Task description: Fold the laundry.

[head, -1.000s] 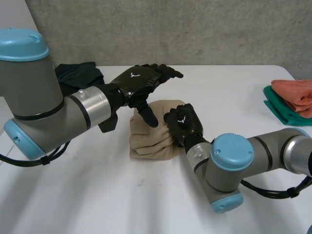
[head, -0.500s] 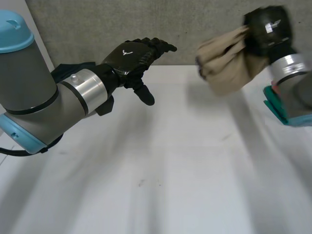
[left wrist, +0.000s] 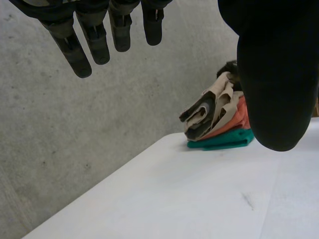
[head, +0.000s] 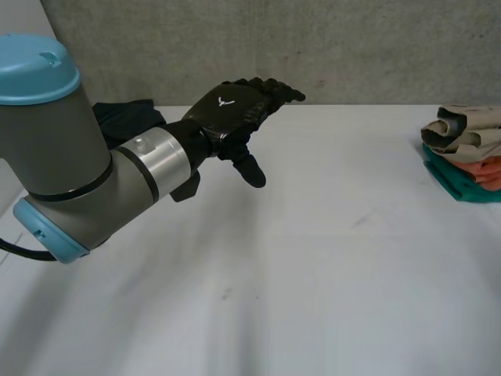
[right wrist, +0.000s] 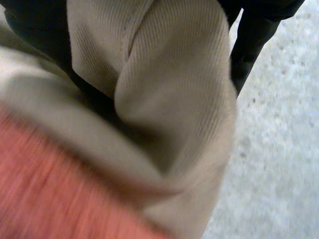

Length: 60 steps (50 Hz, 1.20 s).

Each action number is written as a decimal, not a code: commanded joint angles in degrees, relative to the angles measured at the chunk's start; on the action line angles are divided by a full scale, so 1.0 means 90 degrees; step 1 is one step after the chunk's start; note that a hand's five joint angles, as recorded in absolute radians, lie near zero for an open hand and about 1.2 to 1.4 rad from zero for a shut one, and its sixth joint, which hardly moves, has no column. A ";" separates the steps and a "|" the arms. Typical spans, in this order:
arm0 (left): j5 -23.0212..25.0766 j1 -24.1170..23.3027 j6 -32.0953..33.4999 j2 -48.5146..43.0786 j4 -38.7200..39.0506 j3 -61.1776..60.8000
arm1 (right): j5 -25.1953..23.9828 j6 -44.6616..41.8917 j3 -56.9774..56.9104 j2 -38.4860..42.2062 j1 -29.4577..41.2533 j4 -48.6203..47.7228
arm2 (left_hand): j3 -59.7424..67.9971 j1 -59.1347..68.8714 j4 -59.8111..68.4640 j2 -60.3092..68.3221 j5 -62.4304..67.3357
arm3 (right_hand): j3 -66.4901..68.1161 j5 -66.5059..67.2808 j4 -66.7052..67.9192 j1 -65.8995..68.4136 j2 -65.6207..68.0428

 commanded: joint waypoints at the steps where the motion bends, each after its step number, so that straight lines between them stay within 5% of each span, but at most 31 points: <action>1: -0.0008 -0.0006 0.0007 -0.0018 0.0012 -0.0097 | -0.0297 -0.0068 0.0462 0.0213 -0.0246 -0.0528 | 0.0176 0.0395 0.0203 0.0295 0.0094 | 0.1308 0.1513 0.1252 0.2711 0.1625; 8: -0.0008 -0.0133 0.0007 0.0021 0.0022 -0.0097 | -0.0425 -0.0068 0.0970 -0.0168 -0.0236 -0.0715 | 0.0157 0.0376 0.0185 0.0276 0.0075 | 0.1308 0.1513 0.1252 0.2711 0.1625; 12: -0.0008 -0.0220 0.0007 0.0051 0.0022 -0.0068 | -0.0406 -0.0068 0.1458 -0.0723 -0.0255 -0.0627 | 0.0175 0.0395 0.0203 0.0294 0.0094 | -0.3722 -0.3516 -0.3778 -0.2318 -0.3404; 20: 0.0002 -0.0289 0.0007 0.0178 0.0051 -0.0048 | -0.0425 -0.0272 0.2269 -0.1905 -0.1065 0.0455 | 0.0157 0.0376 0.0184 0.0276 0.0075 | -0.6470 -0.6265 -0.6526 -0.5067 -0.6153; 24: 0.0012 -0.0299 -0.0003 0.0197 0.0041 -0.0048 | -0.0435 -0.1189 0.2640 -0.2472 -0.1573 0.1314 | 0.0157 0.0376 0.0184 0.0276 0.0075 | -0.6470 -0.6265 -0.6526 -0.5067 -0.6153; 31: 0.0002 -0.0338 -0.0013 0.0324 0.0051 -0.0068 | -0.0123 -0.4146 0.2651 -0.2863 -0.2365 0.3150 | 0.0157 0.0376 0.0184 0.0276 0.0075 | -0.6470 -0.6265 -0.6526 -0.5067 -0.6153; 37: -0.0008 -0.0348 -0.0023 0.0607 0.0139 -0.0039 | 0.1867 -0.6502 0.2241 -0.3283 -0.2287 0.4070 | 0.0138 0.0357 0.0166 0.0257 0.0057 | -0.6470 -0.6265 -0.6526 -0.5067 -0.6153; 41: -0.0465 -0.0279 -0.0023 0.0890 0.0470 -0.0009 | 0.2611 -0.6378 0.2211 -0.3868 -0.1284 0.3652 | 0.0157 0.0376 0.0184 0.0276 0.0075 | -0.6470 -0.6265 -0.6526 -0.5067 -0.6153; 45: -0.1324 -0.0163 0.0065 0.1105 0.0802 0.0020 | 0.2602 -0.5665 0.2688 -0.4668 -0.0326 0.2792 | 0.0120 0.0339 0.0147 0.0239 0.0038 | -0.6470 -0.6265 -0.6526 -0.5067 -0.6153; 48: -0.1823 0.0422 0.0406 0.1086 0.0979 0.0059 | 0.2534 -0.5147 0.3362 -0.5371 0.0329 0.2235 | 0.0120 0.0339 0.0147 0.0239 0.0038 | -0.6470 -0.6265 -0.6526 -0.5067 -0.6153; 54: -0.1795 0.1760 0.1996 0.0433 0.0950 0.0020 | 0.1920 -0.4814 0.4573 -0.6066 0.1949 0.2058 | 0.0045 0.0264 0.0072 0.0164 -0.0037 | -0.6470 -0.6265 -0.6526 -0.5067 -0.6153; 60: -0.1736 0.2757 0.3784 -0.1217 0.1174 0.0263 | 0.1743 -0.5555 0.5716 -0.6037 0.3571 0.2253 | 0.0045 0.0264 0.0072 0.0164 -0.0037 | -0.6470 -0.6265 -0.6526 -0.5067 -0.6153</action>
